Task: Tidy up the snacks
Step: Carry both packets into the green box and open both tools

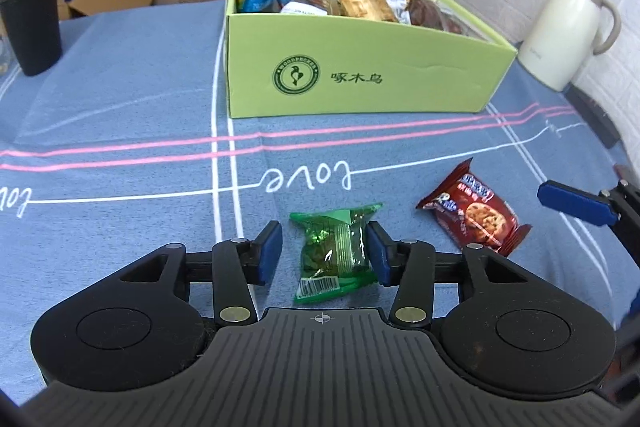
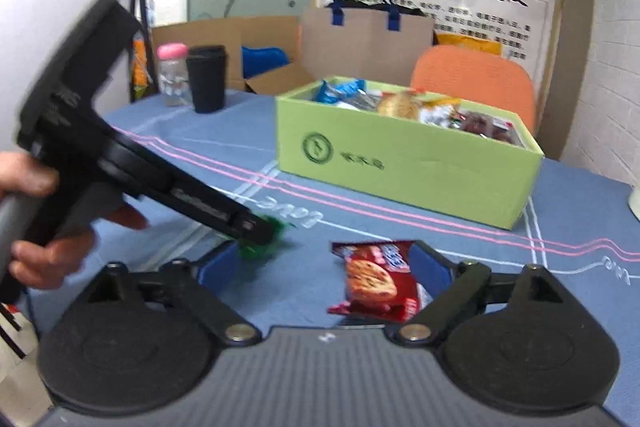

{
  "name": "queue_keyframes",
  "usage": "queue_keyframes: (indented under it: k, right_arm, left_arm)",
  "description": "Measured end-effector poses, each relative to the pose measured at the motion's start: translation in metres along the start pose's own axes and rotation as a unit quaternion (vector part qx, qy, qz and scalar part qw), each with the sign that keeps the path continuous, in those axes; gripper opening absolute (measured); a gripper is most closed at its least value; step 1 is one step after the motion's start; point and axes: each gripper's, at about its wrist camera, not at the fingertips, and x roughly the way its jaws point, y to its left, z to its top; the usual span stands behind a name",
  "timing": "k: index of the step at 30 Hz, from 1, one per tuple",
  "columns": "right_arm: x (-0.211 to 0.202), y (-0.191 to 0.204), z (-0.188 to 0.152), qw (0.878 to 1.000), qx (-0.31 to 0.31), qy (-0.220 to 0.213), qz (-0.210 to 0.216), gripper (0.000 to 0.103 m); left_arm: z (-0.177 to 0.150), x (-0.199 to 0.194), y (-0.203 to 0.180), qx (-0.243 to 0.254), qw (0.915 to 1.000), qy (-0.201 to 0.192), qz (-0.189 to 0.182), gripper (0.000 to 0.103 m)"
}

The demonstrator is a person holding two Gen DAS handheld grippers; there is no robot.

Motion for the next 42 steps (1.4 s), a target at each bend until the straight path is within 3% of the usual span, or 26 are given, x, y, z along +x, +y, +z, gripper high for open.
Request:
queue_keyframes:
  k: [4, 16, 17, 18, 20, 21, 24, 27, 31, 35, 38, 40, 42]
  right_arm:
    - [0.018, -0.021, -0.001, 0.999, 0.031, 0.017, -0.001, 0.091]
    - [0.054, -0.026, -0.011, 0.997, 0.031, 0.066, 0.003, 0.093]
    - [0.053, -0.026, -0.012, 0.998, 0.028, 0.064, 0.006, 0.088]
    - [0.050, -0.026, -0.012, 0.998, 0.025, 0.056, 0.010, 0.069]
    - [0.043, -0.028, -0.011, 0.998, 0.029, 0.055, 0.015, 0.051]
    - [0.039, -0.031, -0.010, 0.998, 0.033, 0.052, 0.019, 0.050]
    - [0.025, -0.035, -0.007, 0.998, 0.038, 0.042, 0.030, 0.050]
    - [0.009, -0.050, 0.006, 0.996, 0.066, 0.018, 0.051, 0.050]
    - [-0.005, -0.076, 0.047, 0.995, 0.071, -0.034, 0.060, 0.051]
    - [0.016, -0.101, 0.100, 0.997, 0.033, -0.070, 0.009, 0.051]
    - [0.052, -0.120, 0.124, 0.997, 0.020, -0.068, -0.029, 0.051]
    - [0.077, -0.134, 0.133, 0.997, 0.018, -0.062, -0.044, 0.051]
    - [0.101, -0.148, 0.135, 0.997, 0.026, -0.049, -0.044, 0.051]
  left_arm:
    - [0.000, -0.001, -0.006, 0.006, 1.0000, -0.006, 0.003, 0.034]
    - [-0.007, 0.008, -0.011, 0.018, 0.9998, -0.002, 0.006, 0.043]
    - [-0.010, 0.008, -0.013, 0.025, 0.9996, -0.007, 0.009, 0.042]
    - [-0.013, 0.008, -0.014, 0.034, 0.9992, -0.012, 0.016, 0.034]
    - [-0.016, 0.006, -0.016, 0.052, 0.9981, -0.017, 0.027, 0.019]
    - [-0.017, 0.004, -0.015, 0.050, 0.9984, -0.018, 0.020, 0.007]
    - [-0.008, -0.008, -0.006, 0.018, 0.9989, -0.015, -0.040, 0.006]
    - [0.011, -0.018, 0.001, 0.003, 0.9962, -0.025, -0.083, 0.006]
    - [0.051, -0.033, 0.000, 0.005, 0.9930, -0.064, -0.099, 0.007]
    - [0.108, -0.030, -0.006, 0.010, 0.9916, -0.106, -0.073, 0.007]
    - [0.150, -0.016, -0.013, 0.008, 0.9897, -0.126, -0.068, 0.007]
    - [0.176, 0.004, -0.018, 0.006, 0.9908, -0.122, -0.058, 0.008]
    - [0.198, 0.030, -0.019, 0.001, 0.9935, -0.111, -0.025, 0.008]
